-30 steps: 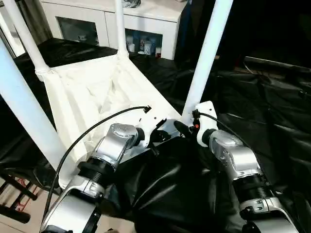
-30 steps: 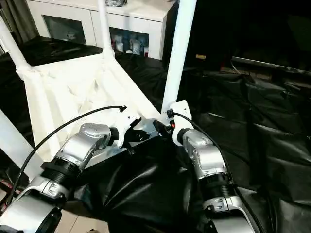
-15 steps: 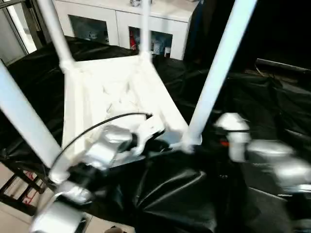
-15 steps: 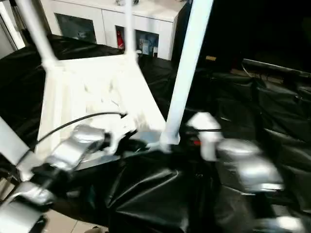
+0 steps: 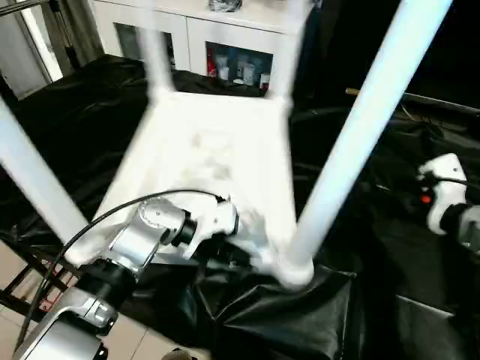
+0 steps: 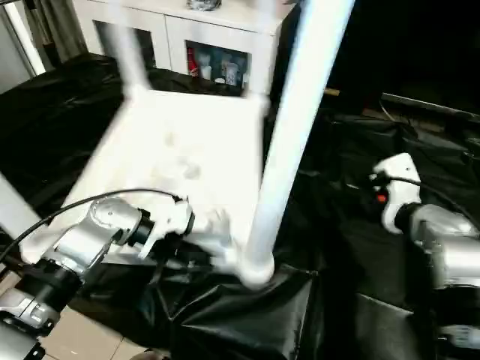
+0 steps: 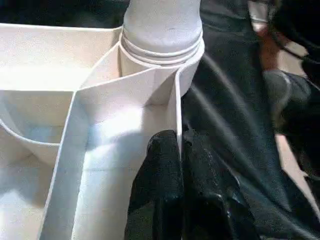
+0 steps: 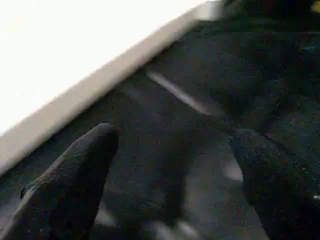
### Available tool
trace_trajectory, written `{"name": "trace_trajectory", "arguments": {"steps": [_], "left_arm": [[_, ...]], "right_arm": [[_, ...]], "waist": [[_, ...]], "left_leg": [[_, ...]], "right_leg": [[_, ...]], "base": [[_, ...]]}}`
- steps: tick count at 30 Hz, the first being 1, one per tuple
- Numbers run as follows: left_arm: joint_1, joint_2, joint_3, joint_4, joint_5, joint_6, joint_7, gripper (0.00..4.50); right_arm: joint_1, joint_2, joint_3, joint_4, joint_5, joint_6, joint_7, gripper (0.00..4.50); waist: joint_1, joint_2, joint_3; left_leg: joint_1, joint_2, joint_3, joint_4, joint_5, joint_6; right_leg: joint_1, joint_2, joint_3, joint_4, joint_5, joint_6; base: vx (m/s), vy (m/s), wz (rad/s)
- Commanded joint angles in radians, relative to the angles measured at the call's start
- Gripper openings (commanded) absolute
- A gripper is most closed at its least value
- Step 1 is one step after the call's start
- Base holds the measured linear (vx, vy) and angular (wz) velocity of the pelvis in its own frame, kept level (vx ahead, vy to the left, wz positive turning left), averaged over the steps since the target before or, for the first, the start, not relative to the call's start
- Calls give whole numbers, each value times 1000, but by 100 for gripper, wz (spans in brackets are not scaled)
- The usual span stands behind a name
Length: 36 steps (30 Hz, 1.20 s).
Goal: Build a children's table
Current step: Rotate leg to tighten
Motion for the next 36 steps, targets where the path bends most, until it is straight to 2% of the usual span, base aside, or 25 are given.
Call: {"name": "trace_trajectory", "arguments": {"steps": [1, 3, 4, 6, 9, 11, 12, 16, 17, 19, 21, 23, 24, 25, 26, 27, 28, 29, 30, 31, 32, 33, 34, 35, 36], "left_arm": [[-21, -5, -2, -22, -26, -55, -45, 0], [-26, 4, -2, -4, -9, -80, -40, 0], [-32, 20, 1, 29, 7, -119, -35, 0], [-33, 30, 5, 47, 9, -156, -33, 0], [-29, 43, 12, 48, 5, -168, -37, 0], [-24, 45, 37, 55, -2, -236, -14, 0], [-23, 30, 71, 62, -24, -298, 14, 28], [-9, 46, 93, 13, -75, -207, -22, 75], [12, 52, 120, -42, -123, -163, -21, 75], [26, 57, 136, -77, -147, -139, -17, 99], [66, 62, 192, -162, -194, -100, 54, 108], [93, 53, 236, -188, -198, -123, 136, 129], [121, 36, 286, -209, -201, -148, 224, 136], [142, 18, 328, -217, -163, -156, 336, 136], [147, 14, 336, -218, -155, -157, 359, 139], [169, -7, 380, -231, -127, -151, 459, 154], [188, -45, 449, -250, -89, -63, 635, 166], [188, -45, 449, -250, -89, -63, 635, 173], [221, -99, 543, -278, -79, 35, 832, 173], [261, -139, 597, -321, -74, 64, 938, 185], [283, -156, 611, -344, -61, 77, 977, 185], [310, -174, 623, -378, -23, 126, 1035, 197], [336, -189, 621, -407, 4, 135, 1070, 216], [370, -210, 621, -438, 9, 96, 1083, 216], [370, -210, 621, -438, 9, 96, 1083, 219]], "right_arm": [[-3, 25, 27, -32, -15, 0, -23, 405], [-4, 43, 38, -32, -16, -4, -33, 405], [-11, 74, 57, -24, -14, -14, -53, 405], [-14, 93, 69, -19, -12, -22, -63, 405], [-12, 113, 80, -19, -22, -29, -70, 405], [-15, 136, 86, -23, -24, -26, -80, 405], [-19, 150, 85, -28, -20, -20, -94, 413], [-22, 172, 82, -38, -20, -14, -128, 417], [-19, 184, 81, -58, -22, -11, -158, 417], [-16, 190, 79, -71, -25, -14, -176, 417], [1, 209, 70, -127, -30, 4, -229, 417], [21, 216, 76, -166, -63, -5, -273, 417], [40, 226, 77, -199, -97, -10, -325, 417], [57, 228, 88, -224, -140, -21, -371, 417], [60, 228, 90, -229, -150, -23, -380, 417], [79, 237, 91, -259, -167, -23, -415, 433], [101, 265, 70, -300, -157, 14, -465, 443], [101, 265, 70, -300, -157, 14, -465, 450], [134, 304, 49, -354, -144, 40, -519, 450], [156, 324, 50, -377, -154, 32, -553, 450], [165, 335, 49, -383, -153, 30, -565, 450], [175, 347, 47, -389, -148, 32, -575, 450], [186, 357, 47, -397, -148, 36, -585, 450], [203, 369, 51, -411, -139, 40, -582, 450], [203, 369, 51, -411, -139, 40, -582, 450]], "waist": [[-4, -5, -65], [-5, -2, -65], [-7, -10, -63], [-9, -5, -63], [-15, -8, -61], [-17, -6, -61], [-18, -6, -61], [-17, -6, -62], [-17, -5, -61], [-19, -4, -61], [-23, -1, -61], [-26, 1, -61], [-27, 3, -60], [-27, 6, -59], [-28, 7, -58], [-28, 4, -59], [-29, 3, -58], [-31, 6, -58], [-34, 4, -56], [-33, 2, -56], [-40, -2, -55], [-40, -2, -55], [-49, 2, -54], [-50, 2, -54], [-51, 3, -53]], "left_leg": [[12, 24, 1, -68, -192, 39], [14, 24, 0, -69, -208, 30], [13, 22, 1, -70, -221, 26], [14, 22, -1, -72, -234, 15], [14, 22, -2, -74, -256, 6], [14, 22, -4, -75, -263, 3], [15, 23, -3, -76, -262, 1], [16, 25, -2, -77, -249, -6], [15, 24, -2, -77, -246, -5], [16, 23, -1, -76, -245, -5], [11, 24, -2, -78, -237, -7], [13, 24, -2, -77, -237, -8], [15, 22, 0, -77, -247, -14], [15, 20, 0, -78, -258, -20], [13, 23, -1, -77, -265, -26], [19, 18, -1, -78, -281, -25], [17, 19, -2, -79, -287, -28], [16, 25, -2, -80, -292, -33], [14, 23, -4, -80, -303, -30], [17, 19, -5, -78, -312, -23], [9, 22, -8, -81, -308, -20], [9, 22, -8, -81, -308, -20], [11, 18, -8, -80, -324, -11], [9, 18, -9, -81, -328, -7], [13, 15, -9, -81, -349, -4]], "right_leg": [[50, -44, 35, -61, -228, -217], [48, -45, 35, -63, -248, -211], [47, -45, 35, -67, -269, -203], [47, -47, 36, -68, -298, -191], [44, -50, 38, -71, -337, -175], [42, -49, 38, -72, -349, -171], [42, -49, 38, -73, -339, -172], [43, -50, 40, -63, -299, -193], [44, -50, 40, -62, -296, -199], [42, -48, 40, -62, -292, -198], [46, -46, 40, -56, -269, -198], [44, -43, 41, -58, -258, -190], [42, -41, 41, -61, -264, -183], [42, -40, 41, -65, -290, -170], [42, -38, 41, -64, -290, -163], [40, -38, 40, -71, -327, -147], [39, -36, 40, -72, -333, -135], [40, -35, 42, -66, -311, -138], [41, -33, 40, -67, -323, -135], [38, -36, 38, -76, -354, -125], [41, -37, 38, -75, -354, -122], [41, -37, 38, -75, -354, -122], [35, -31, 37, -82, -389, -97], [35, -31, 37, -87, -399, -89], [28, -29, 36, -95, -438, -67]], "base": [[0, 0, 0], [0, 0, 0], [0, 0, 0], [0, 0, 0], [0, 0, 0], [0, 0, 0], [0, 0, 0], [0, 0, 0], [0, 0, 0], [0, 0, 0], [0, 0, 0], [0, 0, 0], [0, 0, 0], [0, 0, 0], [0, 0, 0], [0, 0, 0], [0, 0, 0], [0, 0, 0], [0, 0, 0], [0, 0, 0], [0, 0, 0], [0, 0, 0], [0, 0, 0], [0, 0, 0], [0, 0, 0]]}}
